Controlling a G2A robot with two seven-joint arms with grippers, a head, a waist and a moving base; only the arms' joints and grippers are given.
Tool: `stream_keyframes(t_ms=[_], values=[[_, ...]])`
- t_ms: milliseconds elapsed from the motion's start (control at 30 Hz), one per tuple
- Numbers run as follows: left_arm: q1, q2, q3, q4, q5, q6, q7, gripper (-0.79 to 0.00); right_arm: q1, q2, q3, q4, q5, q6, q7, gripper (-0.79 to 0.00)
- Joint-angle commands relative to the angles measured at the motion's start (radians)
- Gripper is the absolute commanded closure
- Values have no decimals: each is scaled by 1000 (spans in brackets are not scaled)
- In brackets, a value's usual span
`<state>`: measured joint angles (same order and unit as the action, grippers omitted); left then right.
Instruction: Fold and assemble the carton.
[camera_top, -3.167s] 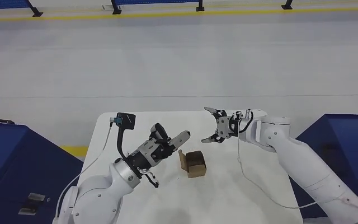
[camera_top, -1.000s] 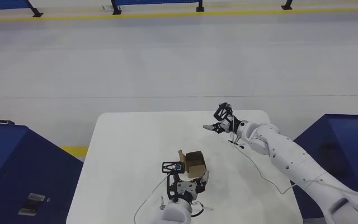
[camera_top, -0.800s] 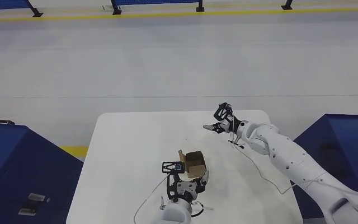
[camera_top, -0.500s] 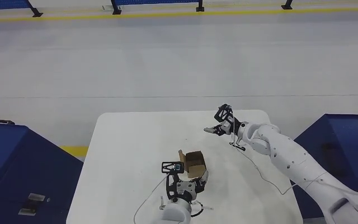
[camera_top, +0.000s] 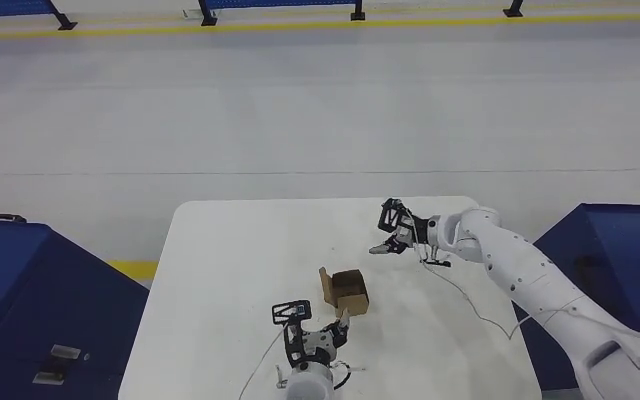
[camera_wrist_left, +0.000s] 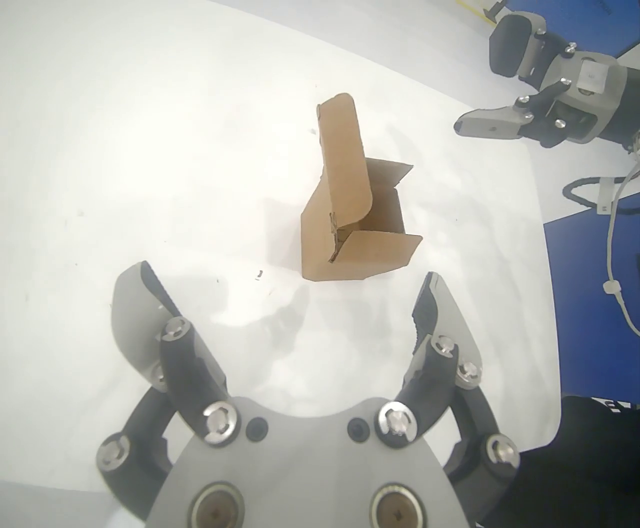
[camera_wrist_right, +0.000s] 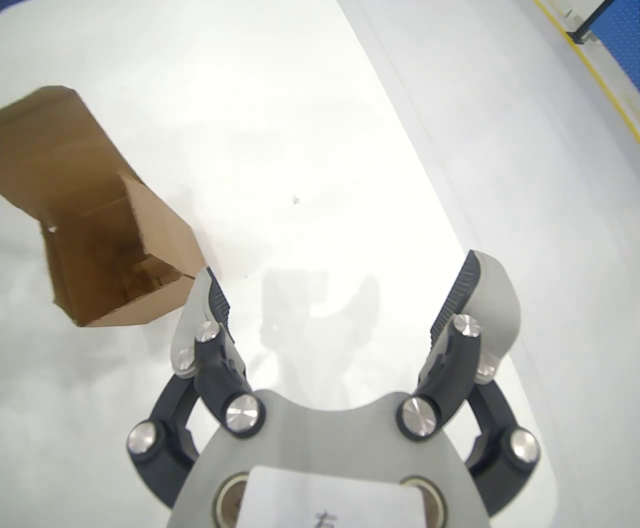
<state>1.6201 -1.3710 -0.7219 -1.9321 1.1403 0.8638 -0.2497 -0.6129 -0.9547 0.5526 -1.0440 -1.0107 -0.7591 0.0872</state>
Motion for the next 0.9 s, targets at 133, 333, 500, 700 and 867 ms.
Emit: stream_keyframes(t_ms=[133, 333, 500, 700, 867], values=[[-20, -8, 33, 81, 106, 57, -17, -785, 38, -51, -42, 46, -19, -25, 25, -785], [-103, -43, 114, 202, 122, 123, -29, -785, 63, -105, -88, 96, -71, -30, 10, -785], [-151, -89, 133, 266, 67, 149, 29, -785, 74, -145, -116, 140, -105, -40, -13, -785], [-185, -143, 135, 358, 19, 149, 98, -785, 85, -182, -138, 178, -148, -66, -40, -785], [-190, -183, 115, 412, 27, 149, 116, -785, 87, -199, -147, 192, -198, -81, -64, -785]])
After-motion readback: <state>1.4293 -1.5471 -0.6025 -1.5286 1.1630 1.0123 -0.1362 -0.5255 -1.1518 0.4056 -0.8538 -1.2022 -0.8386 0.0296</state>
